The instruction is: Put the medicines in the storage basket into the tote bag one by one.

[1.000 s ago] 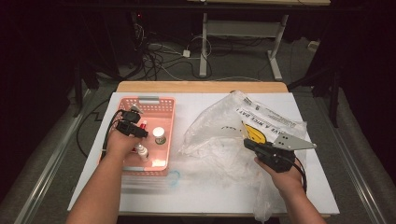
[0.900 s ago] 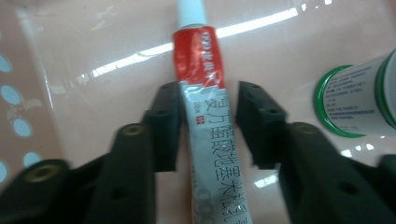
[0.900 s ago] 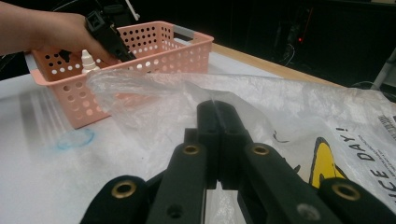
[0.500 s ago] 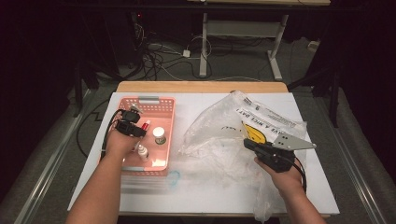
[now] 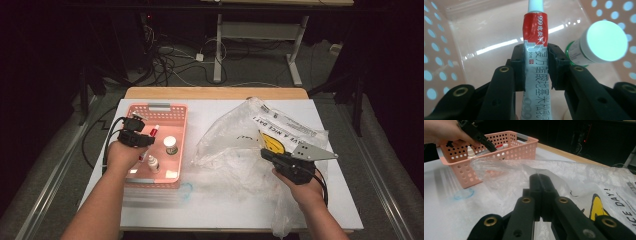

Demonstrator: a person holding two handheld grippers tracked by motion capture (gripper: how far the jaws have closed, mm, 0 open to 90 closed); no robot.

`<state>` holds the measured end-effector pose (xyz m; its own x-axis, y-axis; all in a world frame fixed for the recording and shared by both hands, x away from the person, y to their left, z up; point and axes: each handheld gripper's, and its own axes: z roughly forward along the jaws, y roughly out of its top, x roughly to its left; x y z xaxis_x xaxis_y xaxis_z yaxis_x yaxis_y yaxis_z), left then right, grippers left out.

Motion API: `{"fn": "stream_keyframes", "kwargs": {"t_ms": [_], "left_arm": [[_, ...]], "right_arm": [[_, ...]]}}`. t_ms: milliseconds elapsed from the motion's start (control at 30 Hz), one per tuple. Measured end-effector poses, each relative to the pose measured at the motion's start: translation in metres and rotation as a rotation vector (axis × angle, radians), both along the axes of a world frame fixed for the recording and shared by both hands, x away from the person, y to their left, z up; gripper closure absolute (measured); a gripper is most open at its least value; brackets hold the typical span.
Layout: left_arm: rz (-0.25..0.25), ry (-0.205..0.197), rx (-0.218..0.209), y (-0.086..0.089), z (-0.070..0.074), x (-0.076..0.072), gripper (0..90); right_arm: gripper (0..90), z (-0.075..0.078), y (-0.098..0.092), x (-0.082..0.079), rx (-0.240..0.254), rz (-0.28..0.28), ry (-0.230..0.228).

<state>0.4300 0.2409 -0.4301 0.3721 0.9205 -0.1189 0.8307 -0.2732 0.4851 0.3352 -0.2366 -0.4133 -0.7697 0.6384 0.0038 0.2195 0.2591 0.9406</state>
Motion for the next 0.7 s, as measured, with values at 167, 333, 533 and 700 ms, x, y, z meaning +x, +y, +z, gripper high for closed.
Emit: {"fn": "stream_keyframes", "kwargs": {"t_ms": [167, 333, 533, 700], "left_arm": [[0.002, -0.046, -0.020, 0.003, 0.008, -0.014, 68.2], [0.010, -0.094, -0.045, 0.008, 0.014, -0.028, 68.1], [-0.006, -0.156, -0.068, 0.012, 0.023, -0.048, 68.1], [-0.026, -0.203, -0.092, 0.011, 0.029, -0.066, 68.1]], "right_arm": [[90.0, 0.001, -0.001, -0.001, 0.004, 0.000, -0.002], [90.0, 0.001, 0.000, -0.001, 0.004, 0.001, -0.002], [90.0, 0.001, 0.001, -0.001, 0.003, 0.003, -0.004], [90.0, 0.001, 0.002, -0.001, 0.003, 0.004, -0.003]]}}
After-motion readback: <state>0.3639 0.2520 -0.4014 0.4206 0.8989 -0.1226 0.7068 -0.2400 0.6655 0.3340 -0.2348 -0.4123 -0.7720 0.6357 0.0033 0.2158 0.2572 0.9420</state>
